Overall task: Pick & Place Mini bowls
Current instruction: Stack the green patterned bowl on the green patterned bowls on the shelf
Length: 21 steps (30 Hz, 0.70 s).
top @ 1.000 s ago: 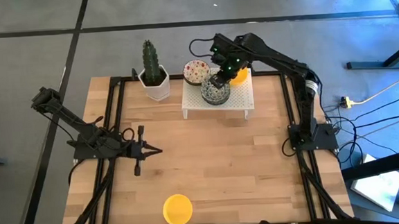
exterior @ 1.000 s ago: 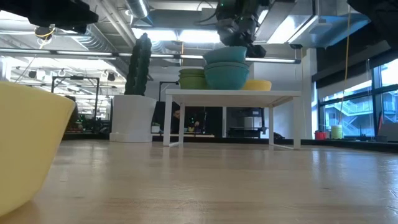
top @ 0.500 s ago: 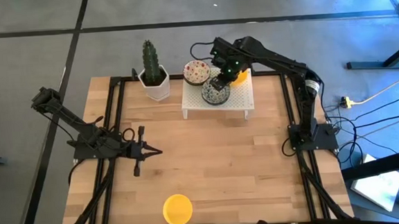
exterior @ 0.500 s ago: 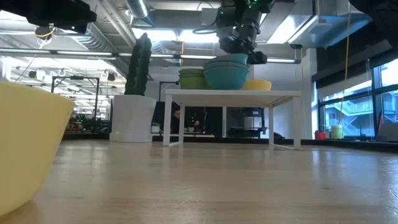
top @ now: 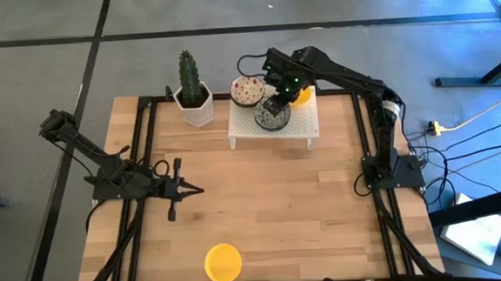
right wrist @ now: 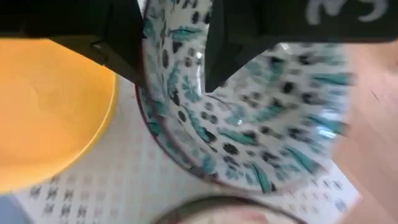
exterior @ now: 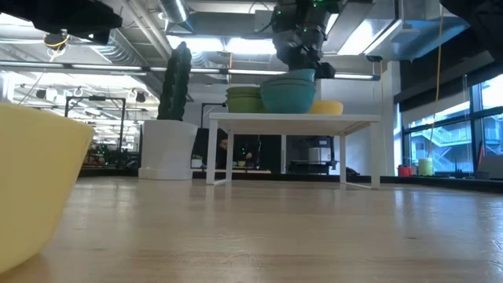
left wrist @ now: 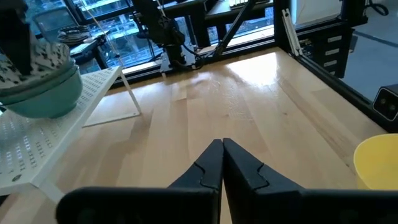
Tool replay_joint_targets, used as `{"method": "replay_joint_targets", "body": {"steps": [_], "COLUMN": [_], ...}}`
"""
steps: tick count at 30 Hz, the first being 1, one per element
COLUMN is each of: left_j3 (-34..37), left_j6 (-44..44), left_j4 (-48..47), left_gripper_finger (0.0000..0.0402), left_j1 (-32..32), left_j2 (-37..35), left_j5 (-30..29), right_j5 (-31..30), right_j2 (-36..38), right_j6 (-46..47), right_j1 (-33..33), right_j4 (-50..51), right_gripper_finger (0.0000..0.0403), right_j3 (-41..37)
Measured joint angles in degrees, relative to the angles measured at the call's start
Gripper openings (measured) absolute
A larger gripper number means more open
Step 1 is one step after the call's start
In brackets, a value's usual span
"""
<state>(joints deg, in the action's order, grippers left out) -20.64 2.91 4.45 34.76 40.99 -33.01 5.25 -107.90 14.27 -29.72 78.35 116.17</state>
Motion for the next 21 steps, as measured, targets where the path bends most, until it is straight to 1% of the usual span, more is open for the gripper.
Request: {"method": "replay_joint_targets", "body": {"steps": [7, 10, 15, 18, 21], "left_j3": [0.0, 0.0, 0.0, 0.0, 0.0], "left_j6": [-0.8, -0.9, -1.2, -1.7, -1.7], "left_j4": [0.0, 0.0, 0.0, 0.0, 0.0], "left_gripper_finger": [0.0004, 0.0004, 0.0004, 0.0004, 0.0004], "left_j1": [0.0, 0.0, 0.0, 0.0, 0.0], "left_j2": [0.0, 0.0, 0.0, 0.0, 0.0], "left_j5": [0.0, 0.0, 0.1, 0.1, 0.1], "right_j5": [-1.0, -2.8, -4.0, -10.3, -19.3], "right_j2": [0.0, 0.1, 0.1, 0.1, 0.1], "right_j6": [-0.2, -0.3, -0.5, -2.2, -4.6], "right_j1": [0.2, 0.9, 1.3, 2.5, 4.1], "right_j4": [-0.5, 0.1, 0.3, 0.2, -0.5], "right_gripper_finger": [0.0160, 0.0161, 0.0159, 0.0145, 0.0119], "right_j3": [5.0, 5.6, 5.6, 5.6, 5.6]}}
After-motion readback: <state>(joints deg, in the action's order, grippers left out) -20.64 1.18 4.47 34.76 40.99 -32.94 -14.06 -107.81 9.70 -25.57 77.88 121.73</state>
